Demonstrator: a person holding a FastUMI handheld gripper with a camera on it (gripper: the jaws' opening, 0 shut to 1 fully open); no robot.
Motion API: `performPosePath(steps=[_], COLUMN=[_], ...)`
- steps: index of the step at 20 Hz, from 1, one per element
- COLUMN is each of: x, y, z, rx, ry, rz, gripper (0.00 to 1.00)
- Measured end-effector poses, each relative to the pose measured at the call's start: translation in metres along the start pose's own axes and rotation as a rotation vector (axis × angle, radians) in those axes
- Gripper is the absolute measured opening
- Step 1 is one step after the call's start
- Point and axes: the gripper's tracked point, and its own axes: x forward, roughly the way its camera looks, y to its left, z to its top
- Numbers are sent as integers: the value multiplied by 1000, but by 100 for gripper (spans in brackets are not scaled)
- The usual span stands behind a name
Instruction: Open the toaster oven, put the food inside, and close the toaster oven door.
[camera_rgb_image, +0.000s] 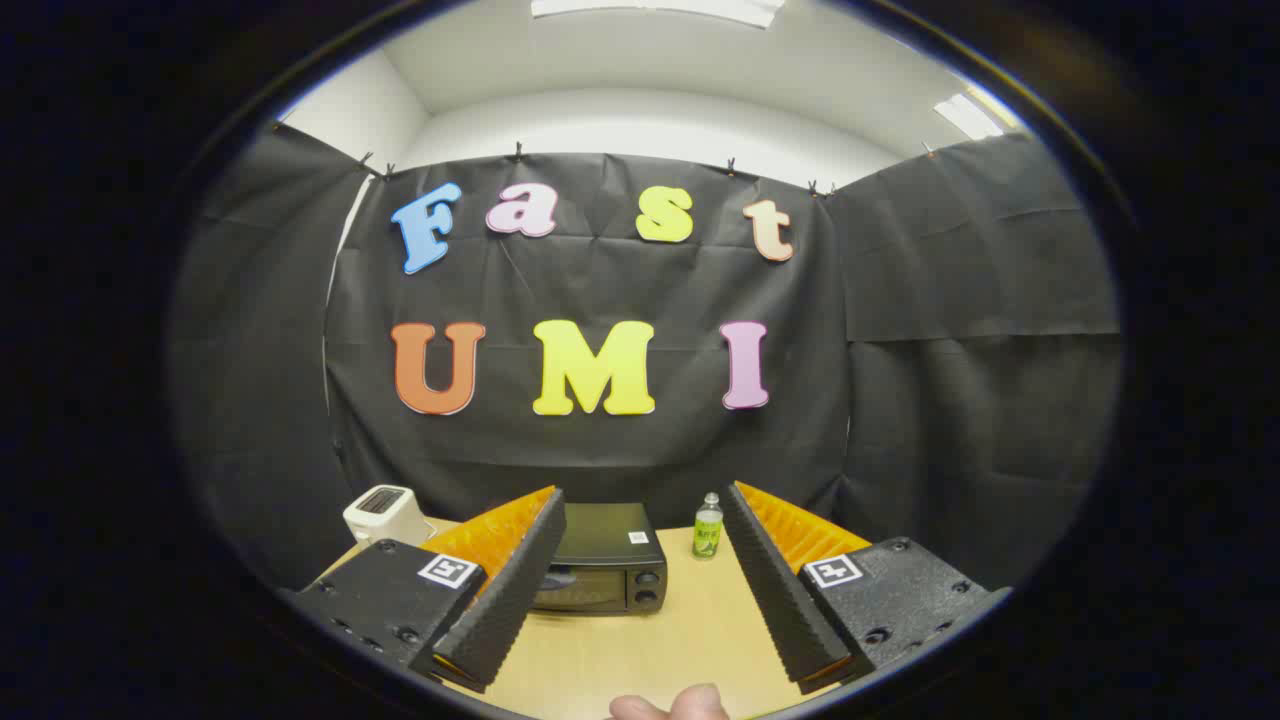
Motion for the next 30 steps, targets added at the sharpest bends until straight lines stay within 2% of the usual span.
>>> performPosePath(steps=[20,30], x=[14,59], y=[-14,28], z=[-11,-51], rx=[18,59], ry=[47,159], rz=[-23,69], gripper=[100,100])
